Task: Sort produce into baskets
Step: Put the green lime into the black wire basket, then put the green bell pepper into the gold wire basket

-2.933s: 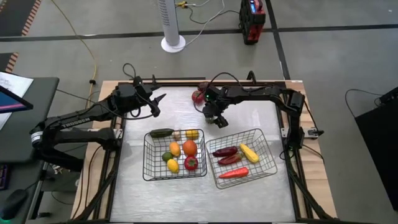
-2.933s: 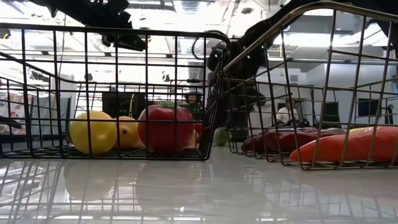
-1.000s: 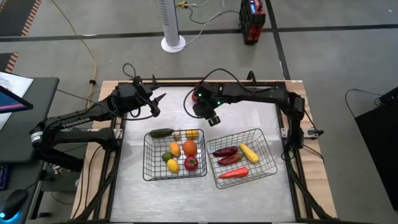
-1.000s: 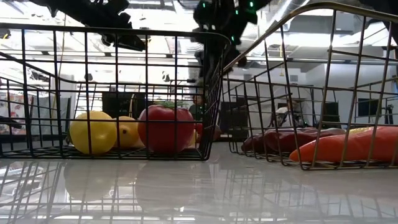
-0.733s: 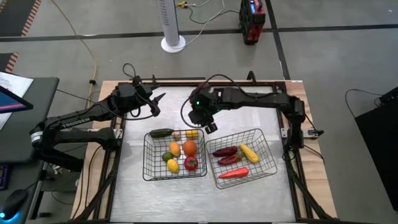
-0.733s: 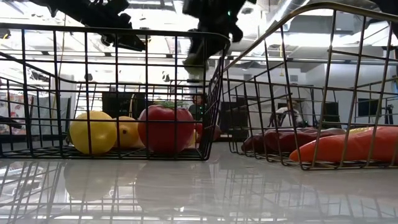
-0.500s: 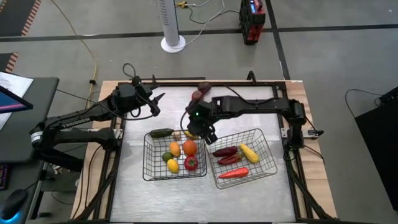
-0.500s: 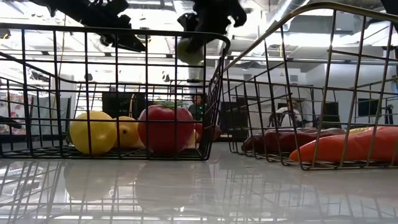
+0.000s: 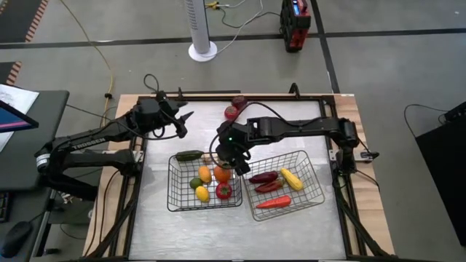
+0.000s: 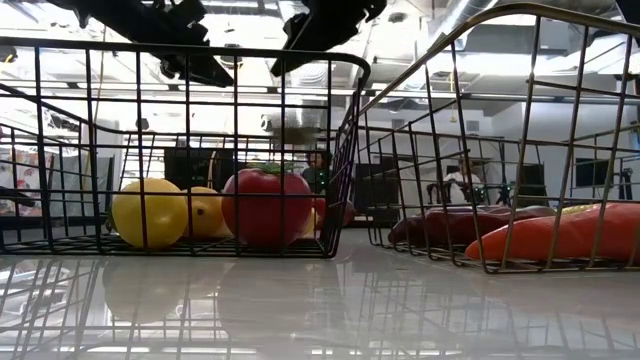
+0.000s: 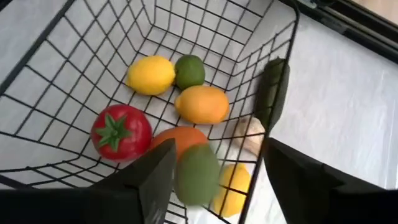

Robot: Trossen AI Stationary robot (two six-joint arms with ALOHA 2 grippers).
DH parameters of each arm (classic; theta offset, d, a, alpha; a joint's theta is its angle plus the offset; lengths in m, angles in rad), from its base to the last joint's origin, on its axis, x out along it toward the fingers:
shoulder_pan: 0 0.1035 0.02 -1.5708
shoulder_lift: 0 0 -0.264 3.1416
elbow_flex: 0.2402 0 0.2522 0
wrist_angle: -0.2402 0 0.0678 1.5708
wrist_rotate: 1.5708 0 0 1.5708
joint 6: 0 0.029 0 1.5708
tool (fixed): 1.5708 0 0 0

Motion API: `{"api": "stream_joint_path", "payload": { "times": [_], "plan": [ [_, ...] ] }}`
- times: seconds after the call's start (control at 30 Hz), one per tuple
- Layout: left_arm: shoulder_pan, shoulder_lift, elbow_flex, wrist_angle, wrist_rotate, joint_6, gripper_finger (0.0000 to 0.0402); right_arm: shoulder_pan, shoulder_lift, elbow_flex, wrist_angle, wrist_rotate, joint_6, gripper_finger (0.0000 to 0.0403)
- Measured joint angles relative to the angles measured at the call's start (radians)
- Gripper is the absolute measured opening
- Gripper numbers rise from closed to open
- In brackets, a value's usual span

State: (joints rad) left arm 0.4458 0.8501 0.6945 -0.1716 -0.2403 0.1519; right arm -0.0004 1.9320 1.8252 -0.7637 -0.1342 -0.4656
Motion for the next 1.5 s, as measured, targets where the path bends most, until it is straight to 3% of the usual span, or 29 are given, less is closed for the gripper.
{"api": "stream_joint_path", "payload": {
  "times": [0.23,0.43,0.57,0.77,0.93,1.13,1.33,1.5],
  "plan": [
    [0.000,0.000,0.000,-0.030,0.120,-0.006,0.0190,-0.044,0.001,0.000,-0.018,0.002,0.014,0.0276],
    [0.000,0.000,-0.037,-0.084,0.190,0.088,0.0190,-0.173,-0.011,-0.021,-0.056,-0.021,0.082,0.0276],
    [0.000,0.000,-0.086,-0.065,0.252,0.136,0.0190,-0.222,-0.113,-0.164,0.109,-0.029,0.105,0.0276],
    [0.000,0.000,-0.102,-0.047,0.262,0.084,0.0190,-0.273,-0.379,-0.462,0.416,0.027,0.155,0.0276],
    [0.000,0.000,-0.102,-0.042,0.204,0.019,0.0190,-0.313,-0.594,-0.674,0.625,0.030,0.216,0.0276],
    [0.004,0.024,-0.103,-0.047,0.149,-0.039,0.0190,-0.317,-0.719,-0.813,0.718,0.028,0.238,0.0276],
    [0.062,0.140,-0.036,-0.322,0.290,-0.075,0.0190,-0.313,-0.758,-0.835,0.753,0.028,0.232,0.0276],
    [0.093,0.277,0.014,-0.491,0.374,0.074,0.0190,-0.303,-0.779,-0.834,0.781,0.027,0.228,0.0276]
  ]
}}
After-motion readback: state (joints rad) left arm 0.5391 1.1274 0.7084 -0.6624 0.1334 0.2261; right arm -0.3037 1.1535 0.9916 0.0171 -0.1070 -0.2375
